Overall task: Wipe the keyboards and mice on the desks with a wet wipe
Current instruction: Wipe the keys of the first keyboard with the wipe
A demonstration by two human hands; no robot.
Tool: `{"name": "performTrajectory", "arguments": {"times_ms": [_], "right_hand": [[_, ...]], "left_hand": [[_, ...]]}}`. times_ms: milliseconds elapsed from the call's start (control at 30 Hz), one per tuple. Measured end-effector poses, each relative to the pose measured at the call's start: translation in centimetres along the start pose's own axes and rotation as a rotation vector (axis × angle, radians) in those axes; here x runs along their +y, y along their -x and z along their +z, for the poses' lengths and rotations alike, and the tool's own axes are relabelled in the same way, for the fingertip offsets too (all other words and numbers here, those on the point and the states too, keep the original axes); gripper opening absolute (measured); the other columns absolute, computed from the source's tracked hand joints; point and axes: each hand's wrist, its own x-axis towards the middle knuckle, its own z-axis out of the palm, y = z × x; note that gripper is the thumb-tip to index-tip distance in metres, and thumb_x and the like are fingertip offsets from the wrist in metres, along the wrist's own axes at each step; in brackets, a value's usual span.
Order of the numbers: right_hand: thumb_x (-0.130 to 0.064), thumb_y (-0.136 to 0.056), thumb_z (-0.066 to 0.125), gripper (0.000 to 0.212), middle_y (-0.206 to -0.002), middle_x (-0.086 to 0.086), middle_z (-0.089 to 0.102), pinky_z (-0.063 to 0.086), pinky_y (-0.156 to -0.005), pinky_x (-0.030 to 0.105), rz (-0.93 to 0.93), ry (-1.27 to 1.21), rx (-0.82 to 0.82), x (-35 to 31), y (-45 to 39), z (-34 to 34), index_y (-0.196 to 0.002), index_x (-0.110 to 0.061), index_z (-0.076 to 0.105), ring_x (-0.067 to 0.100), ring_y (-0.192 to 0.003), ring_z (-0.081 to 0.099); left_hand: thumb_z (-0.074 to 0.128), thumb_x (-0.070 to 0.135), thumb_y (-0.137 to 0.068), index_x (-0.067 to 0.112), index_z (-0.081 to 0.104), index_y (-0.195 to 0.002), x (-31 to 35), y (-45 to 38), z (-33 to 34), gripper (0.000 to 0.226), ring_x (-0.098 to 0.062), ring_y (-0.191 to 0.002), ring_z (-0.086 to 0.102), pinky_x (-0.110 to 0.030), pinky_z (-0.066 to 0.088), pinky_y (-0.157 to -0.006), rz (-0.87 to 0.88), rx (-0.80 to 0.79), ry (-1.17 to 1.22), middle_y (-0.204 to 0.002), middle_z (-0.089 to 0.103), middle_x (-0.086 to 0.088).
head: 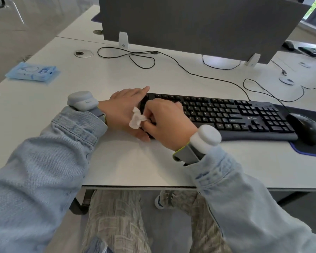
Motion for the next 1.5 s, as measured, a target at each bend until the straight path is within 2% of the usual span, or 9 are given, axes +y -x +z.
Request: {"name": "performTrajectory", "arguments": {"times_ms": [167, 300, 500, 733, 833, 933, 1233, 1367, 1500], "right_hand": [[-0.032, -0.082, 0.061, 0.011, -0.067, -0.011, 0.054, 0.044, -0.071, 0.035, 0.123, -0.084, 0.1, 5.1, 1.2, -2.2, -0.077, -0.023, 0.059, 0.015, -0.07, 0.052], [-0.033, -0.086, 0.059, 0.017, -0.07, -0.005, 0.064, 0.04, -0.064, 0.028, 0.246, -0.046, 0.252, 10.3, -1.6, -4.5, -0.077, -0.021, 0.066, 0.015, -0.067, 0.055], [-0.027, -0.085, 0.064, 0.02, -0.073, 0.006, 0.066, 0.034, -0.059, 0.026, 0.173, 0.113, -0.01, 11.2, -7.0, -3.6, -0.077, -0.011, 0.073, 0.023, -0.069, 0.059], [-0.028, -0.083, 0.065, 0.02, -0.068, 0.003, 0.064, 0.034, -0.052, 0.024, 0.04, 0.107, -0.093, 7.9, -10.2, -1.5, -0.076, -0.012, 0.074, 0.02, -0.065, 0.055], [-0.027, -0.085, 0.064, 0.023, -0.073, 0.009, 0.068, 0.039, -0.058, 0.027, -0.023, 0.087, -0.092, 6.1, -11.3, -0.8, -0.078, -0.007, 0.073, 0.025, -0.071, 0.06], [-0.028, -0.084, 0.064, 0.023, -0.074, 0.011, 0.068, 0.043, -0.063, 0.03, -0.06, 0.062, -0.079, 5.1, -11.7, -0.3, -0.077, -0.007, 0.072, 0.028, -0.073, 0.061], [-0.037, -0.085, 0.065, 0.02, -0.073, 0.0, 0.065, 0.048, -0.068, 0.035, -0.121, -0.006, -0.101, 5.0, -9.6, -1.3, -0.082, -0.019, 0.073, 0.02, -0.068, 0.056], [-0.036, -0.083, 0.065, 0.013, -0.07, -0.006, 0.062, 0.052, -0.07, 0.037, -0.063, 0.055, -0.129, 7.1, -8.5, -2.1, -0.077, -0.024, 0.07, 0.017, -0.07, 0.056], [-0.03, -0.085, 0.064, 0.015, -0.074, -0.006, 0.062, 0.046, -0.068, 0.03, -0.042, 0.093, -0.068, 8.5, -8.1, -2.9, -0.077, -0.019, 0.067, 0.016, -0.071, 0.055]], "left_hand": [[0.047, 0.104, -0.018, 0.024, -0.014, -0.159, 0.4, 1.2, -0.9, 0.173, -0.014, -0.153, -0.001, -0.039, 0.003, -0.125, -0.019, -0.051, 0.014, -0.167, 0.002, 0.005], [0.05, 0.095, -0.027, 0.021, -0.016, -0.159, 0.4, 1.4, -1.4, 0.165, -0.014, -0.152, -0.001, -0.037, 0.002, -0.124, -0.063, -0.085, -0.007, -0.167, 0.002, 0.004], [0.065, 0.086, -0.035, 0.019, -0.014, -0.159, 0.7, 1.9, -2.0, 0.161, -0.015, -0.153, -0.004, -0.035, 0.0, -0.122, -0.125, -0.135, -0.007, -0.167, 0.003, 0.001], [0.049, 0.097, -0.025, 0.017, -0.01, -0.159, -0.3, 1.4, -1.4, 0.167, -0.02, -0.153, 0.003, -0.042, 0.006, -0.124, -0.119, -0.098, -0.052, -0.164, 0.013, -0.002], [0.049, 0.099, -0.025, 0.014, 0.01, -0.154, -0.4, 1.1, -1.3, 0.16, -0.022, -0.139, 0.024, -0.043, 0.02, -0.118, -0.097, -0.05, -0.086, -0.136, 0.035, -0.002], [0.052, 0.1, -0.027, 0.017, 0.03, -0.129, -0.7, 0.9, -1.2, 0.133, -0.017, -0.11, 0.031, -0.041, 0.03, -0.106, -0.079, 0.003, -0.099, -0.109, 0.032, 0.007], [0.052, 0.099, -0.028, 0.021, 0.02, -0.151, -0.7, 1.2, -1.1, 0.149, -0.018, -0.138, 0.024, -0.047, 0.017, -0.12, -0.075, -0.019, -0.051, -0.14, 0.034, 0.007], [0.049, 0.099, -0.025, 0.027, -0.011, -0.159, -0.7, 1.1, -1.0, 0.163, -0.017, -0.152, 0.001, -0.05, 0.004, -0.124, -0.1, -0.074, -0.043, -0.162, 0.012, 0.007], [0.046, 0.103, -0.024, 0.026, -0.013, -0.159, -0.6, 1.1, -1.0, 0.166, -0.015, -0.154, -0.007, -0.047, -0.001, -0.125, -0.082, -0.079, -0.008, -0.167, 0.001, 0.007]]}}
